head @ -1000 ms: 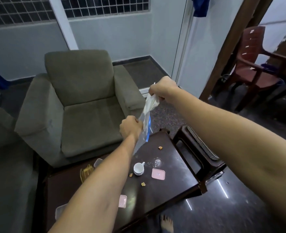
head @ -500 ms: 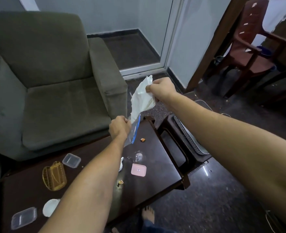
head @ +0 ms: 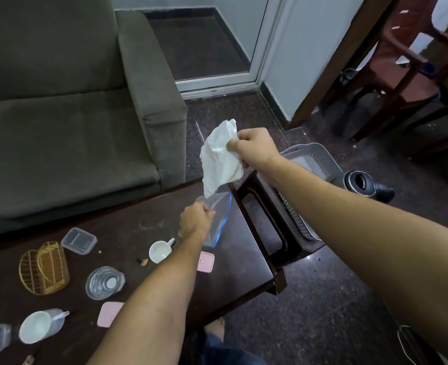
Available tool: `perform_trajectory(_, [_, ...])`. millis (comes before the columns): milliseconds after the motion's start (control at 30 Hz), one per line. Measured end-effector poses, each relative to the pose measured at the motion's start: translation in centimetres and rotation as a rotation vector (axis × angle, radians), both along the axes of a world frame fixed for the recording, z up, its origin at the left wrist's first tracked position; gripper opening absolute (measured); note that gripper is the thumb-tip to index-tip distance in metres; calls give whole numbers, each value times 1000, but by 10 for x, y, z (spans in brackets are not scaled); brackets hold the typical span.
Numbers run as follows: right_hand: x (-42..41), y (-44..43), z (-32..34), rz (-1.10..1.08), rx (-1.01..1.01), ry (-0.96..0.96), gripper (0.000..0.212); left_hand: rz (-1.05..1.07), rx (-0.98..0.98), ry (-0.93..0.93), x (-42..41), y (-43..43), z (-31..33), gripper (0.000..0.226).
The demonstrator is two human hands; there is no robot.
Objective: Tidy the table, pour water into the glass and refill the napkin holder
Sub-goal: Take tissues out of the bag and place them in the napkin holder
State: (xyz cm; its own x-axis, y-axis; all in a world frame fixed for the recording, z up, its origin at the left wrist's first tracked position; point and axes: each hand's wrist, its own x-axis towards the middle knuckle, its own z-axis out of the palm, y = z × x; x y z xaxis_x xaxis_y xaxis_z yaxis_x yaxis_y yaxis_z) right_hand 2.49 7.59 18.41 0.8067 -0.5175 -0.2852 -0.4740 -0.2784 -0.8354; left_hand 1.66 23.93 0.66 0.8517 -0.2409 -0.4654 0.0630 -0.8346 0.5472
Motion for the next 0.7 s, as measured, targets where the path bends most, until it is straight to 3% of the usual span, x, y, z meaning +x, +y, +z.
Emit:
perform_trajectory(67, [-2,0,-2,19,20,5,12,6,-62,53,0,0,-2,22])
perform_trajectory(233, [-3,8,9,77,39,20,23,109,-182,234,24,14,18,48])
perform_trajectory(367, [3,22,38,154,38,-11,23,419,-602,503,46,38,69,45])
perform_trajectory(467, [11,37,68,216,102,-39,22,475,-890,714,62,61,128,83])
perform_trajectory(533, [16,48,90,275,158,-39,21,457,-1063,728,69,79,164,99])
perform_trajectory(633, [24,70,120,344,234,-31,21,421,-1267,625,75,108,211,81])
perform_trajectory(700, [27,87,137,362,282,-38,22,394,-1288,573,76,128,236,62])
